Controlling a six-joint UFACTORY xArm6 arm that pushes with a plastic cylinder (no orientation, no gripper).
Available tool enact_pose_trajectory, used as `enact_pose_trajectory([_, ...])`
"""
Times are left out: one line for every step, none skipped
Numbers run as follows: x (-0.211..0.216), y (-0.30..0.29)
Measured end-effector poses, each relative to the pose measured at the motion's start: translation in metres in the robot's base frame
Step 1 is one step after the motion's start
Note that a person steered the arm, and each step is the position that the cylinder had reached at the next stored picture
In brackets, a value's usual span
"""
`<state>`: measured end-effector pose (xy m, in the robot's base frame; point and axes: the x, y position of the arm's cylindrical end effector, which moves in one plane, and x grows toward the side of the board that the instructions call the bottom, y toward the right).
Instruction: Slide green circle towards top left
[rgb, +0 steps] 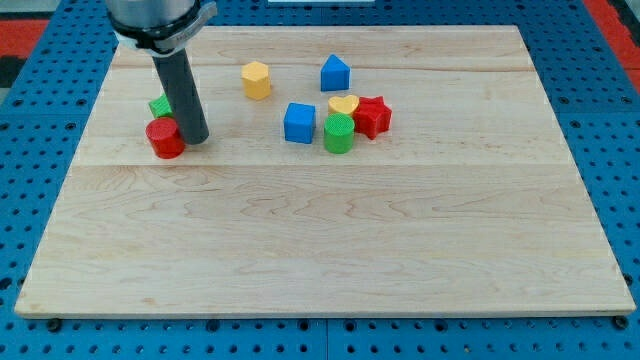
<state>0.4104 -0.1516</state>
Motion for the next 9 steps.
enact_pose_trajectory([0.004,-0.001])
enact_pose_trajectory([0.011,0.002])
enact_pose_trajectory([0.031,0.026])
enact_pose_trajectory([0.033,0.105])
enact_pose_trajectory([0.046,0.127])
enact_pose_trajectory([0.042,0.176])
enact_pose_trajectory([0.041,0.209])
enact_pose_trajectory([-0.004,0.200])
enact_pose_trajectory([-0.019,0.157])
